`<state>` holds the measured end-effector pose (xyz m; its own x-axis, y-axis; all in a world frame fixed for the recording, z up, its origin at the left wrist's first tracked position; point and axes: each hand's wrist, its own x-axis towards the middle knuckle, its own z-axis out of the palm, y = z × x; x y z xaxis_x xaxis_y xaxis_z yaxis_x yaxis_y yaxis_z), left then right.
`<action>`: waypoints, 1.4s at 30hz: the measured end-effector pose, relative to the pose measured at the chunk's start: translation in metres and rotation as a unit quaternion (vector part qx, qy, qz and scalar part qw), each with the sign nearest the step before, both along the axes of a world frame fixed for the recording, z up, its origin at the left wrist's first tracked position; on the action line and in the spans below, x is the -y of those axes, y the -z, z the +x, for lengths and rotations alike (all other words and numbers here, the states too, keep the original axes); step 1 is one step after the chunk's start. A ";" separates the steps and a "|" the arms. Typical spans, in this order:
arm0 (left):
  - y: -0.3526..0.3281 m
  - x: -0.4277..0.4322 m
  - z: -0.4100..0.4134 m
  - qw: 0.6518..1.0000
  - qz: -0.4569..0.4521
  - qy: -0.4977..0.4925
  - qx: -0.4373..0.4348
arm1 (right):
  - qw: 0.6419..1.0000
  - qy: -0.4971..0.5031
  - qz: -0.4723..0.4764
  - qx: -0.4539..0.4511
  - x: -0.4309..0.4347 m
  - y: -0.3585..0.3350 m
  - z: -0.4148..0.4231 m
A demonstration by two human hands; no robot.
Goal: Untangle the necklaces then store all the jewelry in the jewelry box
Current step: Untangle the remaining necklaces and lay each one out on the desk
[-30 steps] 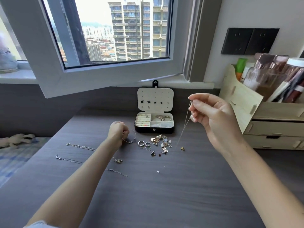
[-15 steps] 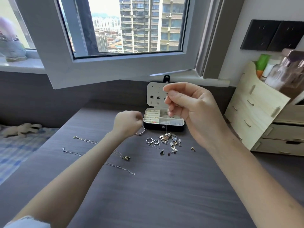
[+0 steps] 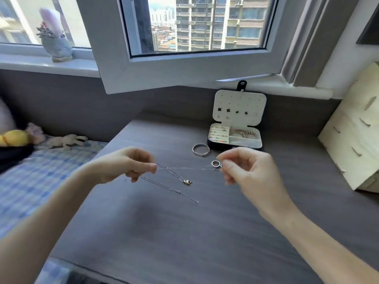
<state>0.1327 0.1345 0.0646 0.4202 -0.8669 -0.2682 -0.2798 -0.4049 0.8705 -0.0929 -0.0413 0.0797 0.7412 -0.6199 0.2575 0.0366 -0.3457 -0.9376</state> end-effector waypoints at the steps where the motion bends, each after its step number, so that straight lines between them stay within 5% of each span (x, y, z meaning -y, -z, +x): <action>1: 0.001 -0.010 0.006 0.998 0.037 -0.006 0.043 | 0.999 -0.009 -0.037 -0.032 -0.009 0.012 0.000; 10: 0.017 -0.035 0.031 0.933 0.253 -0.084 0.242 | 0.944 -0.099 -0.276 -0.150 -0.056 0.087 0.029; 15: 0.014 -0.025 0.020 0.843 0.342 -0.052 0.411 | 0.912 -0.078 -0.378 -0.136 -0.057 0.096 0.028; 18: 0.011 -0.016 0.012 0.808 0.320 -0.071 0.489 | 0.909 0.000 -0.401 -0.112 -0.039 0.092 0.020; 23: 0.004 0.028 -0.020 0.861 0.140 -0.092 0.480 | 0.908 0.133 -0.370 -0.142 0.026 0.079 0.029; 28: 0.011 0.088 -0.042 0.890 0.031 -0.091 0.446 | 0.894 0.121 -0.361 -0.234 0.062 0.072 0.058; 34: 0.032 0.153 -0.055 0.912 0.039 -0.037 0.408 | 0.867 0.095 -0.374 -0.315 0.080 0.065 0.056; 42: 0.038 0.180 -0.054 0.925 0.065 0.015 0.374 | 0.867 0.046 -0.386 -0.312 0.083 0.069 0.054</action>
<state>0.0786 -0.0455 0.0264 0.5068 -0.8619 -0.0141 -0.7968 -0.4747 0.3738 -0.0391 -0.1244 0.0110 0.8420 -0.5054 0.1887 -0.4553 -0.8533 -0.2539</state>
